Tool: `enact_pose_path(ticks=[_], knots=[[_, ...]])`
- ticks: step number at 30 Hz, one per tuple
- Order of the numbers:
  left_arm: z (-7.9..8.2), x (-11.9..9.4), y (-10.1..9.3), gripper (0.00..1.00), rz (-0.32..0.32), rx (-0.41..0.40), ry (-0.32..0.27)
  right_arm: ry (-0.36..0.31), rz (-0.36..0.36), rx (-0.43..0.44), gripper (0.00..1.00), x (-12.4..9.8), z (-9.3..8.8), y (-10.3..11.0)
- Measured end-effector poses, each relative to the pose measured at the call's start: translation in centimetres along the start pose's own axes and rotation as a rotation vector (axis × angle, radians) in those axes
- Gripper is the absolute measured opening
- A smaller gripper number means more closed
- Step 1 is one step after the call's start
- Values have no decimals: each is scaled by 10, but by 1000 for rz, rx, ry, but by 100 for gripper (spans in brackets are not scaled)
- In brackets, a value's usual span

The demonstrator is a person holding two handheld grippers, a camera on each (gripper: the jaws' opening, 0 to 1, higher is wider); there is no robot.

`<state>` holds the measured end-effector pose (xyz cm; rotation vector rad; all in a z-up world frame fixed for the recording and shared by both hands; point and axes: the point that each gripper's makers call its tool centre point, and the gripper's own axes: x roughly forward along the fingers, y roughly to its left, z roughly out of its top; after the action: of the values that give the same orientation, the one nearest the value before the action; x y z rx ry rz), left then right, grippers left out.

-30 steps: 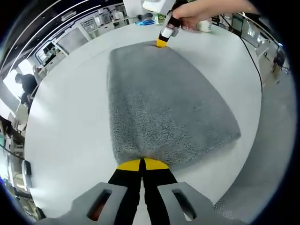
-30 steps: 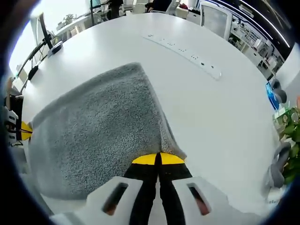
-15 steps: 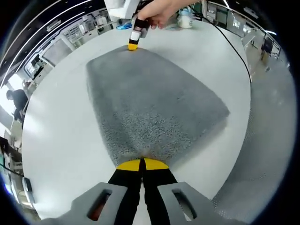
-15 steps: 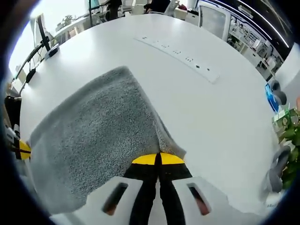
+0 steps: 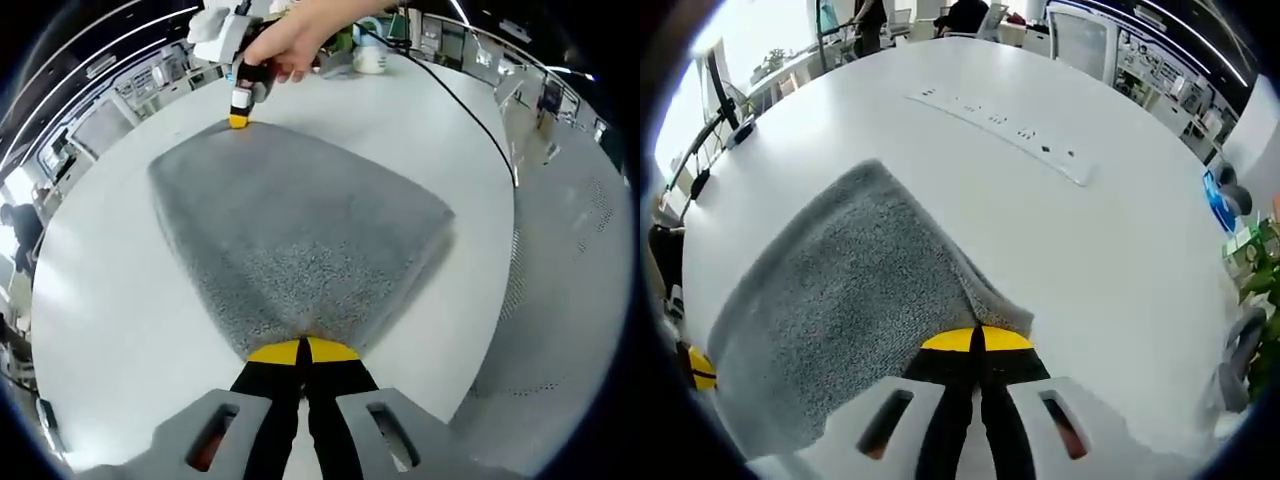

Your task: Fold the towel on the table until its edges align and the towel forms a compact rectangular stack.

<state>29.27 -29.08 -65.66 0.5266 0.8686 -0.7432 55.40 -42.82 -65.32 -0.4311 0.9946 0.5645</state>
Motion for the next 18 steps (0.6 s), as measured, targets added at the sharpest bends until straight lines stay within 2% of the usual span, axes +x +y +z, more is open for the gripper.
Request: enact_pose_path(ticks=[7, 12, 15, 18], knots=[[7, 3, -8, 1, -29, 51, -5, -7, 0, 13, 0, 1, 3, -3], [7, 3, -7, 1, -36, 45, -13, -9, -17, -33, 0, 1, 4, -2], [7, 3, -7, 1, -34, 36, -11, -20, -39, 65, 0, 0, 4, -3], [7, 3, -8, 1, -26, 35, -10, -38, -24, 78, 0, -3, 4, -3]])
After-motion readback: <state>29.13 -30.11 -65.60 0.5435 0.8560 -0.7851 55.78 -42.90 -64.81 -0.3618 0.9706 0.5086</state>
